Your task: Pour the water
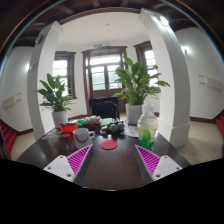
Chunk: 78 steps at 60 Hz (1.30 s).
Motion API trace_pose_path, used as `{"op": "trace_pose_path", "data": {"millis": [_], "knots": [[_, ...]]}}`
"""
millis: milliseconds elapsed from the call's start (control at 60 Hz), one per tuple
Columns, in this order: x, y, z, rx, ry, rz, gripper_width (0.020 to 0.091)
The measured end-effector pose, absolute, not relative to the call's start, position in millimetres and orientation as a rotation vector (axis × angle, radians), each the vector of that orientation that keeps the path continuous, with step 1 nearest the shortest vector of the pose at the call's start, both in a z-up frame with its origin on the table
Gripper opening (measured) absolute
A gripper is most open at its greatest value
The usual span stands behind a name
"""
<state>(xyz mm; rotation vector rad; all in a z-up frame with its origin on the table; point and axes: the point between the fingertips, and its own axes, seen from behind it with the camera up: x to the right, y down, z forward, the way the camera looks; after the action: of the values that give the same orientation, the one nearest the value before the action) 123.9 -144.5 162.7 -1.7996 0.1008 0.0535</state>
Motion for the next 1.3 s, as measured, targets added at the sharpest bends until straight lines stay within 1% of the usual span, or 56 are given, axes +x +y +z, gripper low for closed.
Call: {"op": "trace_pose_path", "data": {"millis": [50,167,200,233,350,483,550,583,650,700,767,817,883,917,1133,1217,1300], "knots": [[152,-145,152,-1.8,0.141,0.029,0.0842],[217,-127,139,-1.779,0.184,-0.069,0.0834],[244,-118,118,-1.767,0.175,-0.091,0.0834],[260,-107,113,-1.757,0.167,-0.106,0.0833],[284,-63,112,-1.724,0.13,-0.111,0.0834],[286,-22,108,-1.726,0.128,-0.072,0.0829],[288,-9,106,-1.723,0.12,-0.081,0.0796],[289,-5,105,-1.72,0.114,-0.085,0.0764],[288,2,102,-1.719,0.111,-0.076,0.0658],[282,6,102,-1.713,0.099,-0.043,0.0564],[283,7,102,-1.703,0.084,-0.054,0.0534],[279,6,104,-1.704,0.069,-0.065,0.0476],[278,6,105,-1.704,0.055,-0.074,0.0421],[278,8,107,-1.701,0.044,-0.079,0.0411],[274,9,106,-1.716,0.016,-0.116,0.041],[277,10,107,-1.737,-0.049,-0.222,0.041],[271,19,112,-1.775,-0.196,-0.365,0.041]]}}
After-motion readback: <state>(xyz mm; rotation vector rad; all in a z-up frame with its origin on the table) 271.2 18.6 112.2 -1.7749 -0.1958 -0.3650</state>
